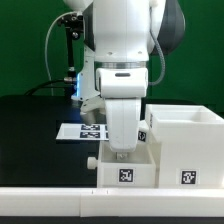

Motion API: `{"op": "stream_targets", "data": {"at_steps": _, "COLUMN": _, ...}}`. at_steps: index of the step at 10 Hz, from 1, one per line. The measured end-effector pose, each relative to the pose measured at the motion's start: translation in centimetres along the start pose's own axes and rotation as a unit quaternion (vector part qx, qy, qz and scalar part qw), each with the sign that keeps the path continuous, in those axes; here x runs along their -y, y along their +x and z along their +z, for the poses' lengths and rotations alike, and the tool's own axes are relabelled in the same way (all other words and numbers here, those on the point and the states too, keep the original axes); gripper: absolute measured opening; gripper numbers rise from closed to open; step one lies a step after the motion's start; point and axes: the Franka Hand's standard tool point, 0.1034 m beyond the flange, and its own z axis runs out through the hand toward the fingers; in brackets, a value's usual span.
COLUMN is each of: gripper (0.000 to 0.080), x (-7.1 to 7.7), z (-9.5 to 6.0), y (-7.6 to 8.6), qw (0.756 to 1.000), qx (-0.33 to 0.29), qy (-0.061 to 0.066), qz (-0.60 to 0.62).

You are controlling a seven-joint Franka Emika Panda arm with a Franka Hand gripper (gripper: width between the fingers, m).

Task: Assemble drawer

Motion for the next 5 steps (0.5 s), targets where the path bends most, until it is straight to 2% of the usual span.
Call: {"op": "stream_targets", "data": {"at_steps": 5, "gripper": 0.0036, "x": 0.08, "z": 0.08, "y": 0.48, "qw": 0.999, "qx": 0.002, "qy": 0.006, "qz": 0.034}}
